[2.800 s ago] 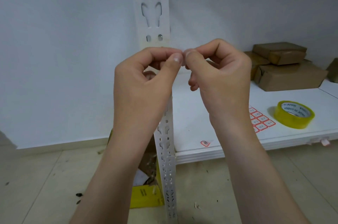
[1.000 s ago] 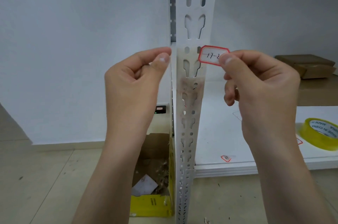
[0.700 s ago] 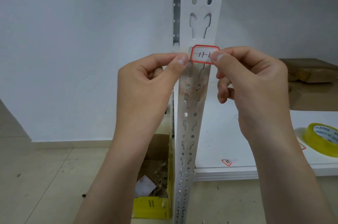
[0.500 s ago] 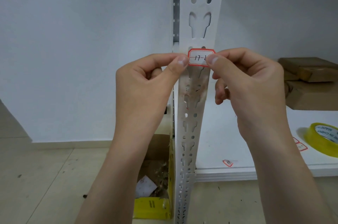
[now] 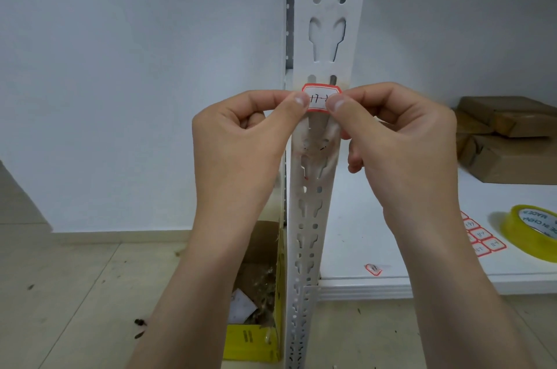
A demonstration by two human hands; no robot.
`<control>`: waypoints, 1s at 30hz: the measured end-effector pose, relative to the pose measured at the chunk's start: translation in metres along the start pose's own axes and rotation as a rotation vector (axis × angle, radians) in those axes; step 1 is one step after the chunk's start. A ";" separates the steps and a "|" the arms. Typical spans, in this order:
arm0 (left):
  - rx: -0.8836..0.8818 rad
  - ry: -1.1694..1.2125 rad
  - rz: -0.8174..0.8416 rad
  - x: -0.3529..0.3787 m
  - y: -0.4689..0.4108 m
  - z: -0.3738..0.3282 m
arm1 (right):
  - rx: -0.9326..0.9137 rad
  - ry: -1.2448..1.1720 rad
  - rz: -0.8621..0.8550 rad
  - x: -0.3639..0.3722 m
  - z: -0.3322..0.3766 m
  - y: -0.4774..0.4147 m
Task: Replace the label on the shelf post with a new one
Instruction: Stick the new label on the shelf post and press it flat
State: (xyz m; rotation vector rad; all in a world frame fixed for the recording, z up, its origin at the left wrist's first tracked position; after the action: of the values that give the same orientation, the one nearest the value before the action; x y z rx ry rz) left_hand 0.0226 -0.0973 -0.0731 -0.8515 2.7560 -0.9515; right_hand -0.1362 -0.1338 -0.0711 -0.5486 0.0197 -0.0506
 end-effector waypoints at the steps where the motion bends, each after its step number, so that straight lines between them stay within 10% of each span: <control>1: -0.001 -0.001 -0.004 0.001 0.000 0.001 | -0.006 0.000 -0.018 -0.001 0.000 0.000; 30: 0.004 0.005 -0.038 0.004 0.001 0.005 | -0.022 0.006 -0.064 0.001 0.000 0.002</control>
State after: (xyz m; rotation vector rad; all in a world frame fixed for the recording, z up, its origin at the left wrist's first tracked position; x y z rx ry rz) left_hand 0.0201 -0.1018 -0.0769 -0.9051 2.7504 -0.9660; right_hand -0.1352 -0.1326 -0.0720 -0.5709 0.0090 -0.1144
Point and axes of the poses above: each hand's wrist, its own y-axis away from the middle knuckle, its own x-axis out of the palm, z = x × y, the point moved 5 cm from there along -y, towards the middle knuckle, and after that the axes turned 5 degrees about x, right-handed, at the moved point
